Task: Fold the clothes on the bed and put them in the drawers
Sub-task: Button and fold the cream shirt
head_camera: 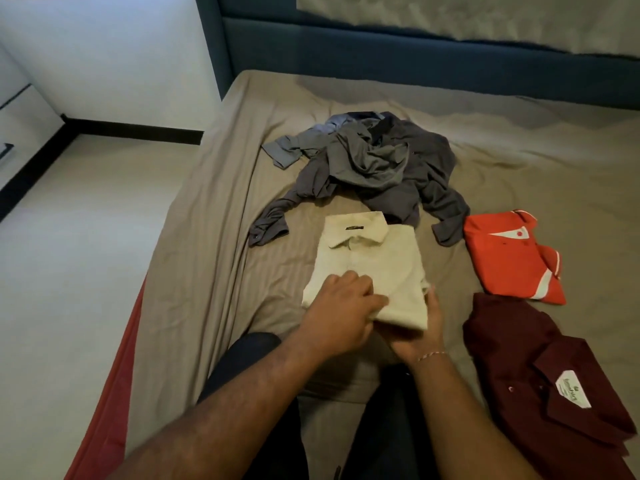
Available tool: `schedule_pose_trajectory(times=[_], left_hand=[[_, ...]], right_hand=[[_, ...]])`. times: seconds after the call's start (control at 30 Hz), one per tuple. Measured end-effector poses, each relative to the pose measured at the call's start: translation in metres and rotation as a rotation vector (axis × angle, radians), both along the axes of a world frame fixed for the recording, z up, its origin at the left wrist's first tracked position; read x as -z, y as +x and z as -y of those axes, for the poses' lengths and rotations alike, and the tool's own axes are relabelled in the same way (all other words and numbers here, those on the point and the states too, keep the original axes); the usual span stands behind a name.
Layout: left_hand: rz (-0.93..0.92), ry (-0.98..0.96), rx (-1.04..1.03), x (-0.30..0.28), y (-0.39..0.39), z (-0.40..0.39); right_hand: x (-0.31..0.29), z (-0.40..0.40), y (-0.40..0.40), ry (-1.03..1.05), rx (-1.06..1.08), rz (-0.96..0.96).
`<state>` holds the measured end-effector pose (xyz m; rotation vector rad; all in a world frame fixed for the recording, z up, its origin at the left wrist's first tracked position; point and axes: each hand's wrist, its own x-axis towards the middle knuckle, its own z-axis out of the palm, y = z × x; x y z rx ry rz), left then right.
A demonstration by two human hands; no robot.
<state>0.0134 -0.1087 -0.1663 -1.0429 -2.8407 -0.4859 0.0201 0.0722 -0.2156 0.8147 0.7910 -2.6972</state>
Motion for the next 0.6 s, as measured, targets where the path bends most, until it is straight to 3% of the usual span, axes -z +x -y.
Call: schedule_pose_trajectory(times=[0.07, 0.13, 0.2, 0.27, 0.37, 0.43, 0.53, 0.6], left_hand=[[0.181, -0.166, 0.038, 0.032, 0.016, 0.008], [0.441, -0.159, 0.001, 0.056, 0.033, 0.019], [0.515, 0.033, -0.226, 0.076, 0.043, 0.030], [0.545, 0.229, -0.596, 0.087, 0.040, 0.041], [0.870, 0.544, -0.939, 0.085, 0.013, 0.048], [1.040, 0.697, -0.989, 0.087, -0.004, 0.051], [1.336, 0.957, -0.900, 0.082, -0.007, 0.055], [1.438, 0.978, -0.785, 0.069, -0.002, 0.053]], right_hand=[[0.025, -0.011, 0.018, 0.109, -0.108, 0.149], [0.040, -0.017, 0.028, 0.174, -0.157, 0.218], [0.042, -0.015, 0.025, 0.233, -0.194, 0.217], [0.044, -0.011, 0.020, 0.365, -0.244, 0.171], [0.039, -0.005, 0.023, 0.477, -0.266, 0.157], [0.030, -0.005, 0.027, 0.422, -0.282, 0.179], [0.019, -0.005, 0.032, 0.327, -0.309, 0.137], [0.018, -0.002, 0.036, 0.306, -0.301, 0.041]])
